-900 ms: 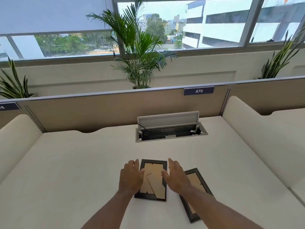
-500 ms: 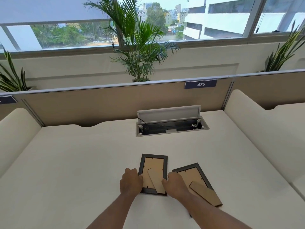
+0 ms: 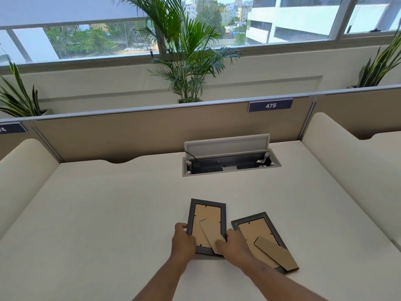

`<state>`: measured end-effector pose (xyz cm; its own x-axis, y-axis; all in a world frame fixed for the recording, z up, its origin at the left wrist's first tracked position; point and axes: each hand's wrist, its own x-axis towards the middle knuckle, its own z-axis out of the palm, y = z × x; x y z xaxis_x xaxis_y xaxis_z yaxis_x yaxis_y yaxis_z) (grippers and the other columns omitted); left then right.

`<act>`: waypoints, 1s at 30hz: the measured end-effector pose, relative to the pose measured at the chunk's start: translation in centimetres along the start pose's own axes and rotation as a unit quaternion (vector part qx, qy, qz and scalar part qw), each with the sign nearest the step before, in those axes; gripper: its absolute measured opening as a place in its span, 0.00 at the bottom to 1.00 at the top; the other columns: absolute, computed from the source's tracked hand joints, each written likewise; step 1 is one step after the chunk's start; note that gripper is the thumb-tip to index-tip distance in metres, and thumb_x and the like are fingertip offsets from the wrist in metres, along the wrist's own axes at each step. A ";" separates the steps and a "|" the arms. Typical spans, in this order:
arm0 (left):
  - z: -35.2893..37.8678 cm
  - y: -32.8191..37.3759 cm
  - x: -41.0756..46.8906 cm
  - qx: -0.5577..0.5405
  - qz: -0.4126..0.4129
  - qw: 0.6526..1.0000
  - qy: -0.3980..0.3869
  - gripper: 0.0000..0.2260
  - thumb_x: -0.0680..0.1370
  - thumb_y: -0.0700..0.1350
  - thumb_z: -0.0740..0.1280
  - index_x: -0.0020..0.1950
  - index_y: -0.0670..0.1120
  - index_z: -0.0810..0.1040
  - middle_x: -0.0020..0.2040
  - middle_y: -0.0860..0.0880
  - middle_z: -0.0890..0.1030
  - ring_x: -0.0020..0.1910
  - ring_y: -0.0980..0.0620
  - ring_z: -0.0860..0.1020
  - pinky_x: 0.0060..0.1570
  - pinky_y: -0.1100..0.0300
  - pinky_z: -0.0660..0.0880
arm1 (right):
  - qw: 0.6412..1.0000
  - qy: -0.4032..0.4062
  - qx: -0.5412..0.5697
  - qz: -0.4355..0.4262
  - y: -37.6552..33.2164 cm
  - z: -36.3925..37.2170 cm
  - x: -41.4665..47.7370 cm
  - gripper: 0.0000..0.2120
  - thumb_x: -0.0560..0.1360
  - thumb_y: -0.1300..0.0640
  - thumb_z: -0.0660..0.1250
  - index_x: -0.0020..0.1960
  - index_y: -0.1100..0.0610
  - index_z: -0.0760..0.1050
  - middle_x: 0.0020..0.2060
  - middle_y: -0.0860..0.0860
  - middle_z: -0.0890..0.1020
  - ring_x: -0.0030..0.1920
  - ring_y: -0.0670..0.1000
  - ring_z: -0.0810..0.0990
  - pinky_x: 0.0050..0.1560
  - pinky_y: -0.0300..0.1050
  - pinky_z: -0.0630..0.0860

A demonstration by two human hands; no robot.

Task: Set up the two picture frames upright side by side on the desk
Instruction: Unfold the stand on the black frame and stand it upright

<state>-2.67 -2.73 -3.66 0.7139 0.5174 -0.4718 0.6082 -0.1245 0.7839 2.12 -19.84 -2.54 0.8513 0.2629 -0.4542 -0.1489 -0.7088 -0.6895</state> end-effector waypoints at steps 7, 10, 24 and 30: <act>0.1 -0.9 -1.7 -0.154 -0.013 0.988 -0.017 0.20 0.81 0.30 0.64 0.71 0.44 0.76 0.59 0.44 0.85 0.57 0.44 0.84 0.61 0.44 0.83 | 0.996 0.048 -0.056 -0.046 0.9 0.1 -1.2 0.24 0.72 0.44 0.75 0.61 0.54 0.73 0.59 0.51 0.72 0.57 0.50 0.77 0.54 0.43 0.77; -0.2 -0.8 -2.8 -0.197 -0.016 0.980 -0.012 0.18 0.83 0.32 0.65 0.69 0.48 0.76 0.58 0.44 0.85 0.57 0.42 0.85 0.61 0.41 0.84 | 0.989 0.097 -0.066 -0.088 0.9 -0.1 -2.5 0.38 0.73 0.43 0.76 0.77 0.51 0.64 0.67 0.49 0.71 0.68 0.49 0.73 0.66 0.39 0.72; -0.6 -1.0 -6.5 -0.265 -0.001 0.964 -0.003 0.15 0.84 0.35 0.66 0.68 0.49 0.75 0.57 0.43 0.87 0.56 0.41 0.86 0.57 0.47 0.84 | 0.966 0.169 -0.132 -0.144 -0.5 -0.6 -6.6 0.26 0.71 0.39 0.74 0.64 0.45 0.71 0.58 0.43 0.70 0.56 0.44 0.73 0.54 0.37 0.77; -0.8 -1.0 -7.0 -0.248 0.003 0.969 -0.006 0.18 0.83 0.37 0.67 0.73 0.48 0.74 0.57 0.44 0.87 0.58 0.42 0.85 0.57 0.47 0.85 | 0.989 0.060 0.127 -0.042 -2.3 -2.3 -7.6 0.15 0.77 0.49 0.71 0.62 0.48 0.72 0.52 0.49 0.82 0.50 0.48 0.82 0.41 0.42 0.82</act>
<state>-8.54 -5.54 -0.78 0.7221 0.5083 -0.4692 0.3649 0.2963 0.8826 -2.81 -21.73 3.79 0.9170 0.2241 -0.3299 -0.1838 -0.4966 -0.8483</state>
